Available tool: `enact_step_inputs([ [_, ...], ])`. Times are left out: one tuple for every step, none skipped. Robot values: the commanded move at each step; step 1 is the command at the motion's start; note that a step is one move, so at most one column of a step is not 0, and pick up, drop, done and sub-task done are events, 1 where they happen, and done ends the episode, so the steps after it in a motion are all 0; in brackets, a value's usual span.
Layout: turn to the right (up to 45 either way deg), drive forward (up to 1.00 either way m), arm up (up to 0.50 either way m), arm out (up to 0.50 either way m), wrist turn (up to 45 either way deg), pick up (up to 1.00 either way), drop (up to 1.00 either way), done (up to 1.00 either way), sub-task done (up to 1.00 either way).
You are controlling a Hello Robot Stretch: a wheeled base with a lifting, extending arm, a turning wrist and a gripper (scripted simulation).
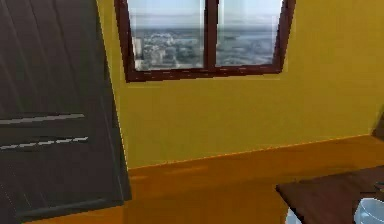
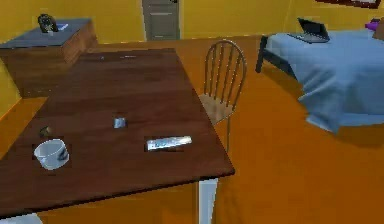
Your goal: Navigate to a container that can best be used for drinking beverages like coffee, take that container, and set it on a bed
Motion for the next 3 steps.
enact_step_inputs([
  [-33.0,0.00,0.00,0.00,0.0,0.00,0.00,0.00,0.00],
  [0.0,0.00,0.50,0.00,0.0,0.00,0.00,0.00,0.00],
  [0.0,0.00,0.38,0.00,0.0,0.00,0.00,0.00,0.00],
])
